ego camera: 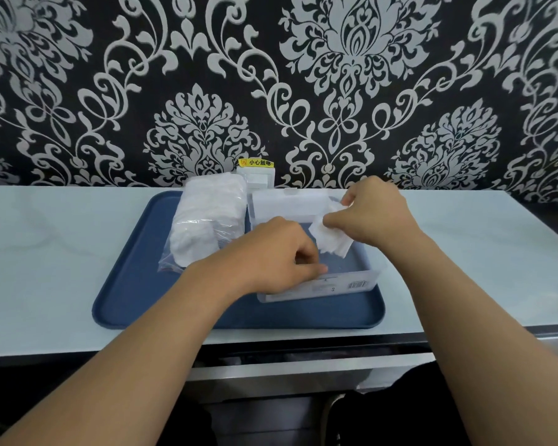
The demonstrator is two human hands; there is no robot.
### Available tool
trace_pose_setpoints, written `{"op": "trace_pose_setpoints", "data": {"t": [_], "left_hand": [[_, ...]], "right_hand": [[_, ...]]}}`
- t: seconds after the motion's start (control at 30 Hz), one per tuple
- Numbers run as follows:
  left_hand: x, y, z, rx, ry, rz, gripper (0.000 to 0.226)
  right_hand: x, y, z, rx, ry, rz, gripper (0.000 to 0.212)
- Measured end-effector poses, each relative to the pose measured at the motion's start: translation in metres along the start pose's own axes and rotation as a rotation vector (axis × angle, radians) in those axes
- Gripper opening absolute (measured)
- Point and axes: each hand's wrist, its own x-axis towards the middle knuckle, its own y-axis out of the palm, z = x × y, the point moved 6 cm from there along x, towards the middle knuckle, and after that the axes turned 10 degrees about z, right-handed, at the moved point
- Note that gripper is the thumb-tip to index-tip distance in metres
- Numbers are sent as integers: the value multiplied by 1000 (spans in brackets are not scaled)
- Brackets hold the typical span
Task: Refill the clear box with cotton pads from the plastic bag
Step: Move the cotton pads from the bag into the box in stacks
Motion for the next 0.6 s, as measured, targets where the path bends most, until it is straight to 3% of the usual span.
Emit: {"op": "trace_pose_setpoints", "data": {"t": [0.2,0.3,0.47,0.6], "left_hand": [[10,-8,8,-233,-76,-117,33],[22,-4,6,-285,-97,-70,47],[41,7,-2,-310,-110,21,44],[48,17,-3,-412,-105,38,47]], "right_hand": [[0,5,3,-76,-24,-10,42],[0,8,4,-87,-37,-20,50],[-1,-2,-3,-39,-56,2,59],[2,-17,-29,185,-83,-1,25]]}}
